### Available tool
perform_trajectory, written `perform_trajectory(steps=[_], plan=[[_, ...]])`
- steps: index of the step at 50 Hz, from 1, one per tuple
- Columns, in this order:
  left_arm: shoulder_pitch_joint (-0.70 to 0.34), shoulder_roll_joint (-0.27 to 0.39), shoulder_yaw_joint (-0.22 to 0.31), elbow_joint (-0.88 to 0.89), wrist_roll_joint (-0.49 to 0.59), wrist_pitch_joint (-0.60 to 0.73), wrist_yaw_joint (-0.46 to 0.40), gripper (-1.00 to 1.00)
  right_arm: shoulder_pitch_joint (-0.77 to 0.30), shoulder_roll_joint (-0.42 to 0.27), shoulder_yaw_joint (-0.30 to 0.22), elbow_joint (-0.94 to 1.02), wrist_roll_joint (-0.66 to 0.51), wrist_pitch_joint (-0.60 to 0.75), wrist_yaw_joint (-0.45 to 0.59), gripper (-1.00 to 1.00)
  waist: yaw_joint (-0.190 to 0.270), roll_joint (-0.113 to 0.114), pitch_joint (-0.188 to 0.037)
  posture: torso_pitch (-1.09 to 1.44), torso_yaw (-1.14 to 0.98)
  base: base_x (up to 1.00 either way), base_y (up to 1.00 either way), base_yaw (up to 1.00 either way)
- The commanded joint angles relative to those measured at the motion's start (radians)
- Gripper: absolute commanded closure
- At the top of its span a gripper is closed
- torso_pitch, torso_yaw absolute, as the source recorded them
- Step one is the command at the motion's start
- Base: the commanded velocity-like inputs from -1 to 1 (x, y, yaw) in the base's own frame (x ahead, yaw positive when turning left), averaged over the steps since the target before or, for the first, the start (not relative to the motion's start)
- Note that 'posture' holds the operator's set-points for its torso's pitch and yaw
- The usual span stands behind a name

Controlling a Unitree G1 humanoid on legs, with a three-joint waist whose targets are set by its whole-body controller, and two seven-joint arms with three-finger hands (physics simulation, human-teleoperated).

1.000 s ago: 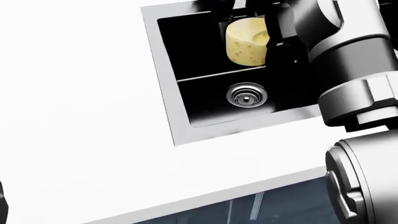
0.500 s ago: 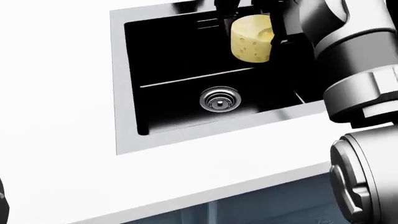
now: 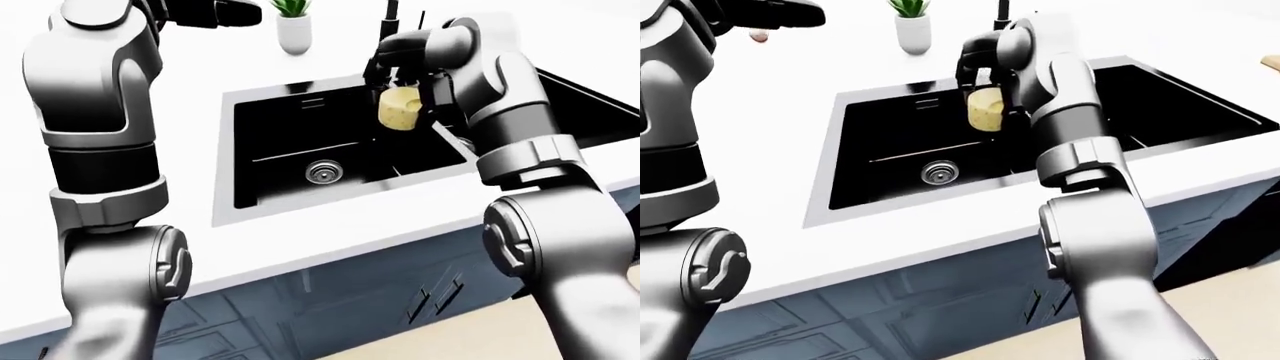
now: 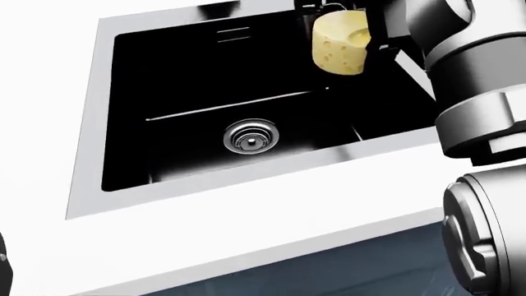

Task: Pick up the wedge of cheese and place it on the slice of bread to prepare a simple cheese on bread dish.

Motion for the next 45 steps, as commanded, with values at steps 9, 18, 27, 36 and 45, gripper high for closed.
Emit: perform_trajectory(steps=[9, 18, 27, 36, 45], plan=[[-0.027, 0.006, 0.007, -0.022, 0.006, -0.025, 0.004, -1.00, -0.059, -0.010, -0.007, -0.014, 0.005, -0.009, -0.022, 1.00, -0.013, -0.036, -0.035, 0.00, 0.00, 0.00, -0.25, 0.00], [-0.013, 0.003, 0.006, -0.014, 0.008, -0.038, 0.003, -1.00, -0.063, -0.011, -0.007, -0.009, 0.002, -0.008, -0.020, 1.00, -0.002, -0.095, -0.040, 0.00, 0.00, 0.00, -0.25, 0.00], [-0.013, 0.004, 0.006, -0.010, 0.009, -0.041, 0.001, -1.00, -0.071, -0.011, -0.007, -0.004, 0.000, -0.009, -0.021, 1.00, -0.005, 0.011, -0.032, 0.00, 0.00, 0.00, -0.25, 0.00], [-0.006, 0.001, 0.005, -0.022, 0.011, -0.038, -0.002, -1.00, -0.066, -0.011, -0.007, -0.007, 0.001, -0.010, -0.022, 1.00, -0.014, -0.026, -0.039, 0.00, 0.00, 0.00, -0.25, 0.00], [-0.007, 0.001, 0.006, -0.011, 0.013, -0.045, -0.002, -1.00, -0.061, -0.012, -0.007, -0.010, -0.001, -0.010, -0.023, 1.00, -0.006, -0.107, -0.040, 0.00, 0.00, 0.00, -0.25, 0.00]])
